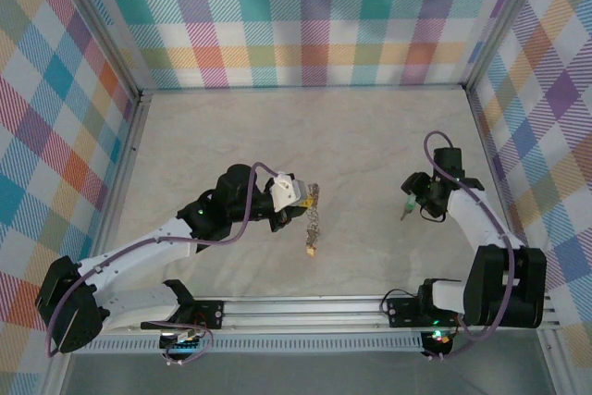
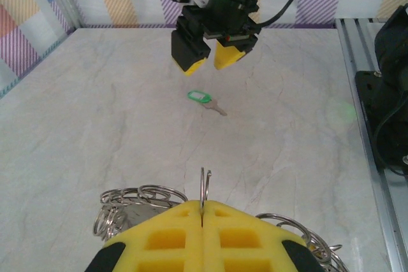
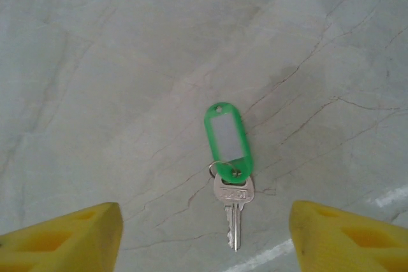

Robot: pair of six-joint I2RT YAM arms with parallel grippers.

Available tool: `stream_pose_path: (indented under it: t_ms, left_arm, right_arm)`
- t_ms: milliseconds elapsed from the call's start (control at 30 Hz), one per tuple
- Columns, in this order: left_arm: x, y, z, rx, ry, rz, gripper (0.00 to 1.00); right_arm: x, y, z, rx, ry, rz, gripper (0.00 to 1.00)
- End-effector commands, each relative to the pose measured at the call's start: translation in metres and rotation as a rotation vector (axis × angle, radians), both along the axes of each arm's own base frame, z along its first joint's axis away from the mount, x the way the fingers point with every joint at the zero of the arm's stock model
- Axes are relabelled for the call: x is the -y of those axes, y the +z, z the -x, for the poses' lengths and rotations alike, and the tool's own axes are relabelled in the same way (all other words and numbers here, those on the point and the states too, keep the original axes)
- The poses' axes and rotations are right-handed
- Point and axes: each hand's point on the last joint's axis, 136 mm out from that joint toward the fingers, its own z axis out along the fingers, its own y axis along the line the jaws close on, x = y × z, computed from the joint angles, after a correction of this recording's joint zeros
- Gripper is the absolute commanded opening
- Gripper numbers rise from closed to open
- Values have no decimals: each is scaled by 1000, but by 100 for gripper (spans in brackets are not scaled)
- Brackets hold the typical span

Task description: Put the keys on the keyring

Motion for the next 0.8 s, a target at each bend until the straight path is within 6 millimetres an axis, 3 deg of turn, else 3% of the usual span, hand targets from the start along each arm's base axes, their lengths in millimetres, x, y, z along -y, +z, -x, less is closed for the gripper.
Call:
stream_pose_path:
  t_ms: [0, 133, 233, 367, 567, 667, 767]
  left_arm:
    - [-2, 29, -7, 58, 36, 95, 0]
    - [-5, 28, -7, 53, 47, 95, 0]
    - [-7, 26, -10, 49, 67, 100, 0]
    - [-7, 25, -9, 45, 62, 101, 0]
    - [-12, 25, -9, 49, 78, 96, 0]
    - [-15, 24, -11, 53, 95, 97, 0]
    - [-20, 24, -11, 65, 101, 81, 0]
  right_arm:
    - [-4, 2, -10, 14, -15, -36, 56]
    - [-6, -5, -16, -21, -19, -53, 47]
    - [-4, -18, -19, -57, -19, -46, 46]
    - [-15, -35, -26, -84, 50, -93, 44]
    - [-26, -42, -27, -94, 87, -136, 42]
    - [-45, -48, -19, -123, 118, -174, 42]
    - [-80, -52, -9, -144, 167, -255, 43]
